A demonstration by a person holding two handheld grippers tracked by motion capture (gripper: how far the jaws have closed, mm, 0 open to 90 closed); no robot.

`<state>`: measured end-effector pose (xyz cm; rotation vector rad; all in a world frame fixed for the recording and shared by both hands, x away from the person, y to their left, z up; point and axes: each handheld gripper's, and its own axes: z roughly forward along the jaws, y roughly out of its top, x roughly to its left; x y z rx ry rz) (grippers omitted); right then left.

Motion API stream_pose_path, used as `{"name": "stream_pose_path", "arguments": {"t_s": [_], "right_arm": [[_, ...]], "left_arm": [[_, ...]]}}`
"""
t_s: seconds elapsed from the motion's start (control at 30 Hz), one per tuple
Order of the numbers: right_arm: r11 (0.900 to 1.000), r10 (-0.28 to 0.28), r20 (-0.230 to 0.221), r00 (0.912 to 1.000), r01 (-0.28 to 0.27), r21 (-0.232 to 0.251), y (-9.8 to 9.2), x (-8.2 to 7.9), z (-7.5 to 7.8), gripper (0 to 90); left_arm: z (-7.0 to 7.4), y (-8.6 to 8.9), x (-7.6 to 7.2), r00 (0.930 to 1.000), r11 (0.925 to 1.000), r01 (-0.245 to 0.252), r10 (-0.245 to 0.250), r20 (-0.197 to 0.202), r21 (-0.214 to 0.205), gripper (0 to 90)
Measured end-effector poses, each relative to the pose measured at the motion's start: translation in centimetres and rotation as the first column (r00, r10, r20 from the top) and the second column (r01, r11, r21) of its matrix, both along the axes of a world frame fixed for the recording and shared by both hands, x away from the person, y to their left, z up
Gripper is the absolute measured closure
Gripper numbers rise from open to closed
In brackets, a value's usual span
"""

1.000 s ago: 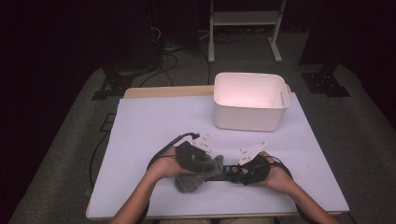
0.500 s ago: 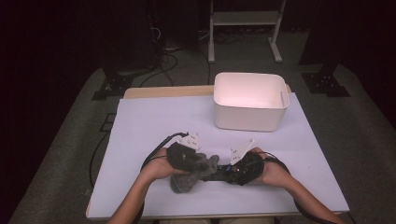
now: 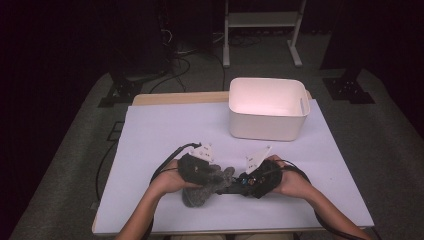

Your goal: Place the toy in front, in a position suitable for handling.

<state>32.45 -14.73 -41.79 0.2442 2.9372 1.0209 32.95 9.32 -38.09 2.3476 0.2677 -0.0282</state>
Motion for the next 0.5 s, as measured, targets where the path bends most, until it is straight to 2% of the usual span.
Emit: {"name": "stream_pose_path", "arguments": {"t_s": [0.13,0.3,0.33,0.5], "right_arm": [[0.9986,0.017,-0.004,0.9998,-0.018,-0.049,1.3,0.2,-0.3,41.5],[0.9976,0.016,-0.022,0.9996,-0.017,-0.067,2.3,0.7,-0.9,48.2],[0.9968,0.009,-0.007,0.9999,-0.01,-0.079,2.5,0.6,-0.9,53.7],[0.9963,0.016,0.012,0.9998,-0.015,-0.085,2.4,0.4,-0.9,55.2]], "left_arm": [[0.0,0.0,0.0,1.0,1.0,0.005,-0.005,0.002,-0.006,76.4],[-0.2,1.0,-0.2,0.9999,0.9997,-0.009,0.009,-0.005,-0.021,76.4],[-0.2,1.4,-0.2,0.9999,0.9996,-0.012,0.012,-0.004,-0.024,76.4],[-0.5,3.3,-0.5,0.9987,0.9982,-0.052,0.051,-0.004,-0.031,76.4]]}}
